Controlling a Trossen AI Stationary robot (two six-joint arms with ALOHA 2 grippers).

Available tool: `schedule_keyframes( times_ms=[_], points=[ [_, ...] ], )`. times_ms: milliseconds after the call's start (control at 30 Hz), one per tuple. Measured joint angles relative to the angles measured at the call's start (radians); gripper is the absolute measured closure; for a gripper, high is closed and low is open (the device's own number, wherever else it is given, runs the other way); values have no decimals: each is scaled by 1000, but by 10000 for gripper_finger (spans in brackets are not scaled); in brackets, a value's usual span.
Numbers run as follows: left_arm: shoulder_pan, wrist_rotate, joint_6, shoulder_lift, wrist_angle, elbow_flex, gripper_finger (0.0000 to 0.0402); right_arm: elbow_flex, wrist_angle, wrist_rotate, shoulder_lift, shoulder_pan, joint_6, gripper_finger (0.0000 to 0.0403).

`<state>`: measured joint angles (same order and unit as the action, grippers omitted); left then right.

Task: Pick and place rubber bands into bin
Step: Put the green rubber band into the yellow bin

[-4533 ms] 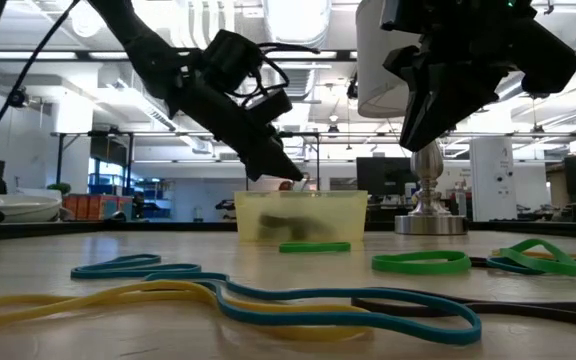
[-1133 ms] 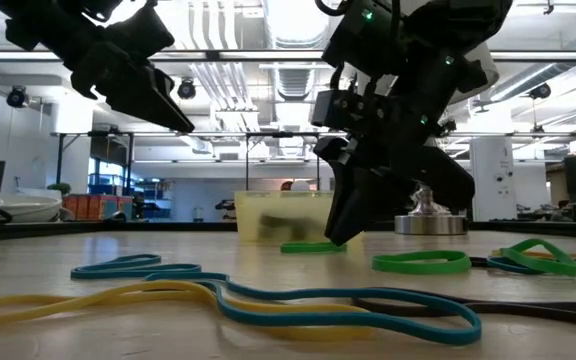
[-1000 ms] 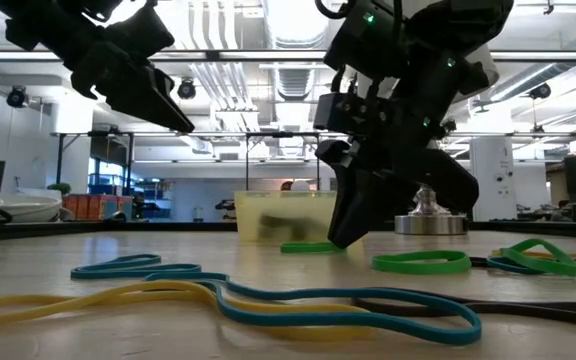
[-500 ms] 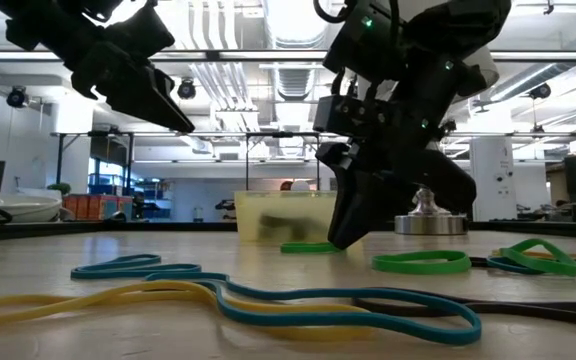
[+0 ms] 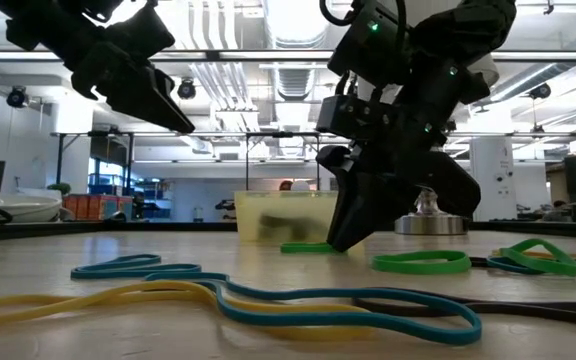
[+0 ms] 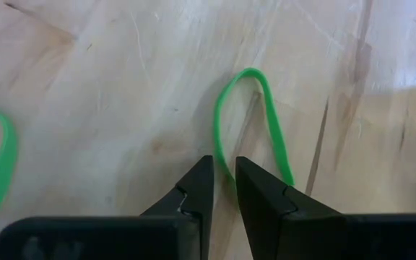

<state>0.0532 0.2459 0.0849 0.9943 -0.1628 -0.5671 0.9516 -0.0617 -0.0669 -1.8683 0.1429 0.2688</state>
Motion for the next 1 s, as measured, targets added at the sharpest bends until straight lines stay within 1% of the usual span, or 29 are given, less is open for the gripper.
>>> schedule_keyframes(
  times_ms=[167, 400, 800, 1000],
  points=[
    [0, 0, 0, 0, 2, 0, 283, 0, -2, -1, 0, 0, -4, 351],
    [0, 0, 0, 0, 2, 0, 283, -1, -5, 0, 0, 0, 7, 391],
    [0, 0, 0, 0, 2, 0, 283, 8, -13, -20, 0, 1, 24, 394],
    [-1, 0, 0, 0, 1, 1, 283, 35, -27, -98, 10, 0, 50, 394]
  ],
)
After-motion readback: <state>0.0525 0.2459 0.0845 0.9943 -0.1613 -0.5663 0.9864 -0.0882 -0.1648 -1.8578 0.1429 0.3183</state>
